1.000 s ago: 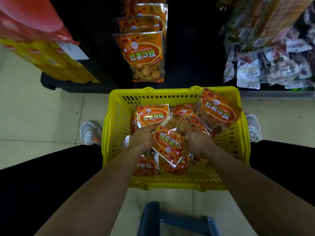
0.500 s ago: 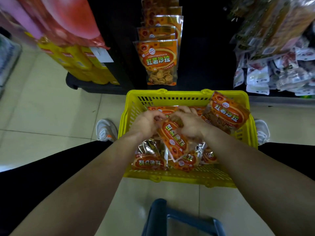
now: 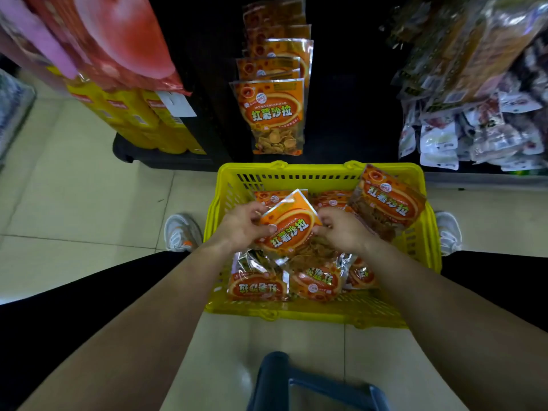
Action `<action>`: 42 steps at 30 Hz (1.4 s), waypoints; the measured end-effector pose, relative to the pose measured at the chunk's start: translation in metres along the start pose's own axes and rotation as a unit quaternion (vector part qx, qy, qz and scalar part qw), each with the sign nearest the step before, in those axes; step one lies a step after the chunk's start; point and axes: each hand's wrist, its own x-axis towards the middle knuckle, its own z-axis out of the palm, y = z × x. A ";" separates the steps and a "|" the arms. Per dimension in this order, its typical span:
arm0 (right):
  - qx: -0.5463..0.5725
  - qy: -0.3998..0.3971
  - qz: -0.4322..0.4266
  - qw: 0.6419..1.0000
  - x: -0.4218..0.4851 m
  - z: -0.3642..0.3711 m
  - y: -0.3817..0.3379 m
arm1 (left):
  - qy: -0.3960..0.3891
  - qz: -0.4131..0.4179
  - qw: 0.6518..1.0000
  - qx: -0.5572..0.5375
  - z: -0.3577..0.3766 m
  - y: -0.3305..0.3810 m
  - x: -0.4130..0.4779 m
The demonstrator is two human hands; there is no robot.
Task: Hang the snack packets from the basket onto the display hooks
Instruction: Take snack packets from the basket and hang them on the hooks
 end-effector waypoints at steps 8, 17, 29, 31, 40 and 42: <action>-0.047 0.189 0.013 0.981 -0.026 -0.058 0.007 | -0.005 0.046 0.995 0.085 0.019 0.032 0.009; -0.290 0.274 0.095 0.912 -0.061 -0.123 0.023 | -0.030 0.098 0.979 0.174 0.030 0.063 -0.005; -0.345 0.114 0.024 0.931 -0.084 -0.146 -0.065 | 0.021 0.150 0.942 0.298 -0.044 0.114 -0.045; -0.370 0.093 0.000 0.924 -0.099 -0.156 -0.089 | 0.028 0.161 0.939 0.302 -0.064 0.125 -0.057; -0.309 0.103 -0.120 0.938 -0.143 -0.161 -0.153 | 0.040 0.253 0.946 0.197 -0.086 0.152 -0.085; -0.274 0.139 -0.156 0.939 -0.134 -0.165 -0.163 | 0.045 0.279 0.940 0.191 -0.083 0.160 -0.085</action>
